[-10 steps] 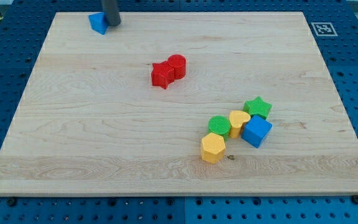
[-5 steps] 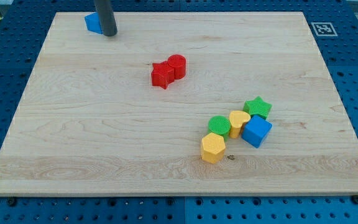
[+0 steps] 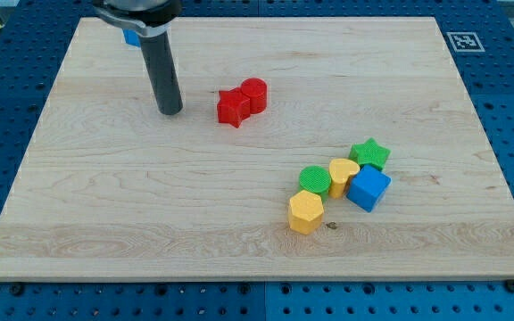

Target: Place the pointer to the bottom right

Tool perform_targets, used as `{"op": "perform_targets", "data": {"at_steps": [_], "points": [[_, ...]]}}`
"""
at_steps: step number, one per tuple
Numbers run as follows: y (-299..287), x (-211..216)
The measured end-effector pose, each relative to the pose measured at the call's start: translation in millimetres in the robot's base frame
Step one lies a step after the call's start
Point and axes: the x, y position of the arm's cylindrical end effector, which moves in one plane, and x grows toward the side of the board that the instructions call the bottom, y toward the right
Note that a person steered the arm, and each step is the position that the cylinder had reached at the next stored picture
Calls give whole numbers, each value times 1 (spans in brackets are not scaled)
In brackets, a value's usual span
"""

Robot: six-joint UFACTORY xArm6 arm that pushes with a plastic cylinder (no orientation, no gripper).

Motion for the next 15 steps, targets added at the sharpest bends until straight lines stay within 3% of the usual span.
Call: {"op": "perform_targets", "data": {"at_steps": [1, 3, 4, 5, 7, 12, 13, 14, 15], "points": [[1, 42], [1, 68], [1, 108], [1, 119], [15, 100], [180, 61], [242, 37], [309, 44], [366, 80]]}}
